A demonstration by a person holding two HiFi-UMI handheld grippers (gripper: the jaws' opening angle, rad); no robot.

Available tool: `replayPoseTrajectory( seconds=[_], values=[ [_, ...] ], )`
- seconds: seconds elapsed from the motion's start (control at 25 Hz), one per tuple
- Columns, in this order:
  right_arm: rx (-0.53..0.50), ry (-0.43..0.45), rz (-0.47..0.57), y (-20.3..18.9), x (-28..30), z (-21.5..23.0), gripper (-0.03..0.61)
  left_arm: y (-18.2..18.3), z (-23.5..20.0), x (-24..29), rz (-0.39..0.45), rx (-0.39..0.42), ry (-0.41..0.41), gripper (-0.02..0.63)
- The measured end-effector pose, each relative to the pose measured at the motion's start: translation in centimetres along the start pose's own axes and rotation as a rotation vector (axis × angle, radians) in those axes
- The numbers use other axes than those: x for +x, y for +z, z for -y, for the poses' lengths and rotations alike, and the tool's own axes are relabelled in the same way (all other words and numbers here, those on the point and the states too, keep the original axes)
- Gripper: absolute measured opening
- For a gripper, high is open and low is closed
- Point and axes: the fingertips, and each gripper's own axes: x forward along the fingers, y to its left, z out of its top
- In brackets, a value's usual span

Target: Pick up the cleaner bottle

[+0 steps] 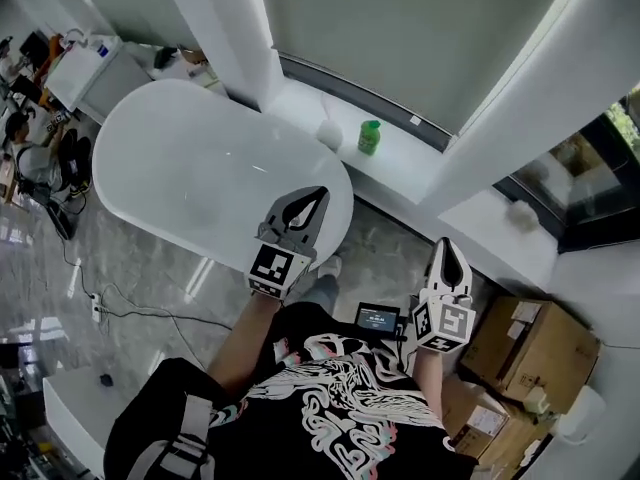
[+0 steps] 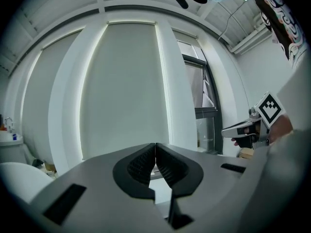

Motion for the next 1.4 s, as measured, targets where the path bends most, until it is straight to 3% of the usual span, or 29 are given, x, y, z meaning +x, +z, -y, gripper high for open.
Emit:
replayPoseTrajectory(
  seconds=[0.28,0.68,1.16,1.4],
  values=[
    [-0.001,0.032,-0.022,1.6,9.1,-0.2,0.028,-0.4,-6.2,7.3,0.0,-0.017,-0.017,0.017],
    [-0.02,0.009,-0.056,1.8,18.3,-0.6,0.028,-2.4,-13.2,14.0,-0.009,-0.041,-0.043,0.017],
    [-0.014,0.029,-0.036,2.8,24.5,0.3,0.028,-1.9,-16.0,20.1,0.051,-0.051,-0.045,0.017],
    [-0.04,0.062,-0.074,1.7,27.4,1.3,0.028,-3.0,-16.9,22.4,0.011,-0.044,-0.021,0.017]
  ],
)
